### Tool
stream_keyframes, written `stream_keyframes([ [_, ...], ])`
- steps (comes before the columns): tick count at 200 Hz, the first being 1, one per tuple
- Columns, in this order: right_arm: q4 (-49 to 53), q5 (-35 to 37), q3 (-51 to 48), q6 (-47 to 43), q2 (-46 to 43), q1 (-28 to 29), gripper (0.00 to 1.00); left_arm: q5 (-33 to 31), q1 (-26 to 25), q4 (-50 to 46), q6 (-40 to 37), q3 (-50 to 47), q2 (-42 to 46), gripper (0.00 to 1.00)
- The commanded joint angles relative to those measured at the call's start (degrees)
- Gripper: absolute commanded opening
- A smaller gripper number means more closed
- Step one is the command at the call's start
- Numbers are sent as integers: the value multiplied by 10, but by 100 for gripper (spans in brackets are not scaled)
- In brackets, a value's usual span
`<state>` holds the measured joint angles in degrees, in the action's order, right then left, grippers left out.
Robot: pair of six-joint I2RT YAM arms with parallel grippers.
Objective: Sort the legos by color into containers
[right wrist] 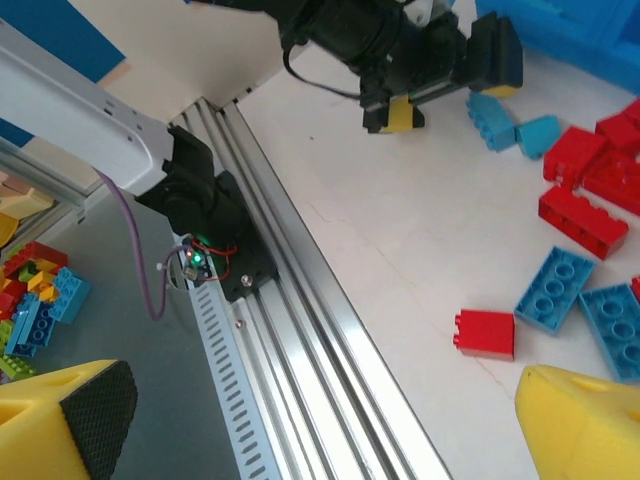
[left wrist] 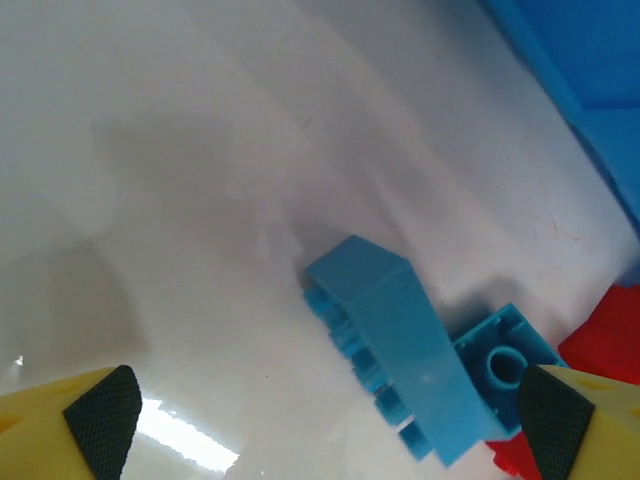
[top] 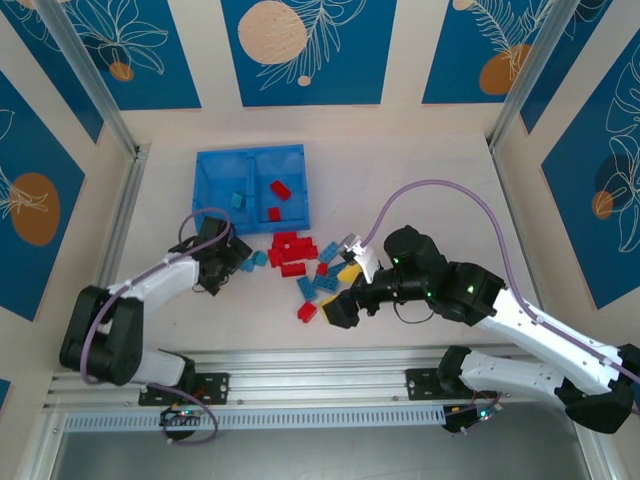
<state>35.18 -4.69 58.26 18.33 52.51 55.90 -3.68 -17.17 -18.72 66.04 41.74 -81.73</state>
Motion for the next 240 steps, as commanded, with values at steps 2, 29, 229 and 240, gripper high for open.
stream_keyframes([
  [2,10,15,-9,30,10,12,99,42,9,40,11,23,-29,94],
  [29,8,37,-8,38,17,25,99,43,12,27,24,22,-63,83],
  [229,-19,139,9,91,32,38,99,-244,33,-190,-308,407,-70,12],
  [240,-9,140,12,98,28,39,99,-265,34,-215,-332,480,-146,12],
])
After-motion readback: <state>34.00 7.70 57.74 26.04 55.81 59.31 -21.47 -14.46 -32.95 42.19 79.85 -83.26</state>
